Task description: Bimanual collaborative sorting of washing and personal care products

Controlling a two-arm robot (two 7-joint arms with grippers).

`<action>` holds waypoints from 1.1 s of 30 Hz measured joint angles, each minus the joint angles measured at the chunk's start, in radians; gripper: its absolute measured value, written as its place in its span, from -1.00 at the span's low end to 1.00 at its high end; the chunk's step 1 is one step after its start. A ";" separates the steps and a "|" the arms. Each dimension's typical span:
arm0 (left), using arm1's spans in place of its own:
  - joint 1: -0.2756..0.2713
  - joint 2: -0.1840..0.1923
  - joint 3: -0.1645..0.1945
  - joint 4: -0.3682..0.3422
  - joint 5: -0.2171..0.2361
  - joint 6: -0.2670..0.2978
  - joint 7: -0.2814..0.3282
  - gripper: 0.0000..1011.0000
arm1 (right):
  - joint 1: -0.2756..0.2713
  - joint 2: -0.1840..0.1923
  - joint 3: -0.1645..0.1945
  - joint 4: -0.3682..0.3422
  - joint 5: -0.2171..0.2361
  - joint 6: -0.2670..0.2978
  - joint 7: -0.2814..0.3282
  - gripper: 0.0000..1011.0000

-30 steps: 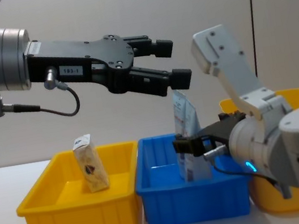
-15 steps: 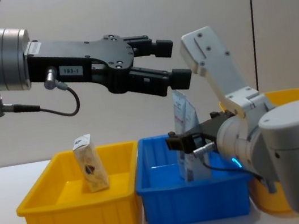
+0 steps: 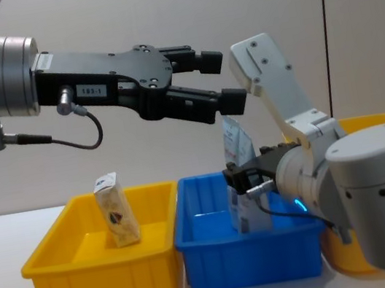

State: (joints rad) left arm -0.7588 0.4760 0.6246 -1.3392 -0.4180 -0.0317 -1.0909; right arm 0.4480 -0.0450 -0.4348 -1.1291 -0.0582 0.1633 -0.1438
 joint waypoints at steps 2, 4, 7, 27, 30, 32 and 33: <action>0.000 0.000 0.000 0.000 0.000 0.000 0.000 0.98 | 0.000 -0.002 0.002 0.000 0.000 0.001 0.002 0.04; 0.000 0.000 0.000 0.000 0.000 0.000 0.000 0.98 | 0.000 -0.003 0.003 0.000 -0.001 0.003 0.004 -0.14; 0.000 0.000 0.000 0.000 0.000 0.000 0.000 0.98 | 0.000 -0.004 0.005 -0.001 -0.002 0.005 0.006 -0.31; 0.000 0.000 0.000 0.000 0.000 0.000 0.000 0.98 | -0.030 0.003 0.021 -0.043 -0.011 0.023 0.022 -0.88; 0.000 0.000 0.000 0.000 0.000 0.000 0.000 0.98 | -0.035 0.005 0.023 -0.053 -0.013 0.026 0.024 -0.88; 0.000 0.000 0.000 0.000 0.000 0.000 0.000 0.98 | -0.040 0.006 0.025 -0.061 -0.014 0.027 0.027 -0.88; 0.000 0.000 0.000 0.000 0.000 0.000 0.000 0.98 | -0.041 0.007 0.026 -0.064 -0.015 0.028 0.028 -0.88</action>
State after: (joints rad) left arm -0.7588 0.4760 0.6247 -1.3392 -0.4181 -0.0317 -1.0908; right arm 0.4068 -0.0380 -0.4090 -1.1935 -0.0729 0.1908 -0.1160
